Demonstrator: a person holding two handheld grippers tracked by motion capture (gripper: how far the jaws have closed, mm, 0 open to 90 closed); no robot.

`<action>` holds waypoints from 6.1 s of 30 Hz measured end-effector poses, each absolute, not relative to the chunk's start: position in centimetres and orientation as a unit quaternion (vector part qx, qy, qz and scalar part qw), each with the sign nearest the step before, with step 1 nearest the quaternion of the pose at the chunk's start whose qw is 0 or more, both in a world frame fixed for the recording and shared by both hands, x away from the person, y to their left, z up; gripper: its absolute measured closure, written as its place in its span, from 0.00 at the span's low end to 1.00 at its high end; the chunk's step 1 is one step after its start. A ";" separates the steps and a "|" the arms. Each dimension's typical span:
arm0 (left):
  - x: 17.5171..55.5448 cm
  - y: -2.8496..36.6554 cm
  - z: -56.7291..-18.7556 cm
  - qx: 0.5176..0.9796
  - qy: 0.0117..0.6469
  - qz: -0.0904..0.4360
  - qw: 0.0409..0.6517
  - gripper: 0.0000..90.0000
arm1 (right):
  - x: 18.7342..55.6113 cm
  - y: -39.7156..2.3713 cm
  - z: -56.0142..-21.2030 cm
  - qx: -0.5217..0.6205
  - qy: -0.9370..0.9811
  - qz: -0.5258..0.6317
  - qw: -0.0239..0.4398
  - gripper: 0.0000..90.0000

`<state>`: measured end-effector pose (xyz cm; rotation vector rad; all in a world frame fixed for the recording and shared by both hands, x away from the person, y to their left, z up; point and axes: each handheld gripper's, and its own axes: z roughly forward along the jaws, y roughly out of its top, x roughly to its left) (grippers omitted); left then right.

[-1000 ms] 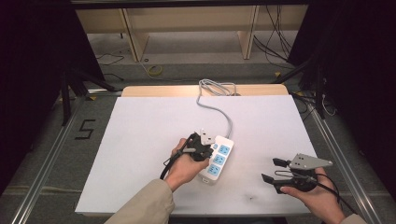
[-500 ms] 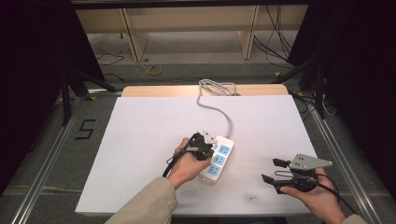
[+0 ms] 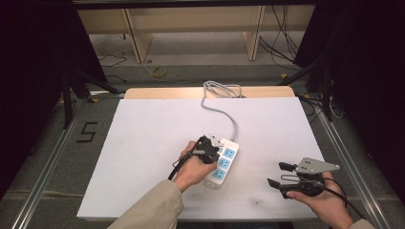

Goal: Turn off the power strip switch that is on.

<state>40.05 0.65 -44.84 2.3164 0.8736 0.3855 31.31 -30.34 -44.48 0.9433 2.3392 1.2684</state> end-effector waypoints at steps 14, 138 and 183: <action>40.3 0.5 -45.1 0.879 0.337 0.139 0.307 1.00 | 31.3 -30.4 -44.5 0.329 0.818 0.444 0.159 0.30; 41.4 -0.8 -44.4 0.889 0.362 0.116 0.257 1.00 | 31.2 -30.4 -44.4 0.327 0.818 0.445 0.159 0.30; 41.4 -0.8 -44.4 0.891 0.356 0.114 0.257 1.00 | 31.1 -30.5 -44.3 0.327 0.816 0.448 0.161 0.30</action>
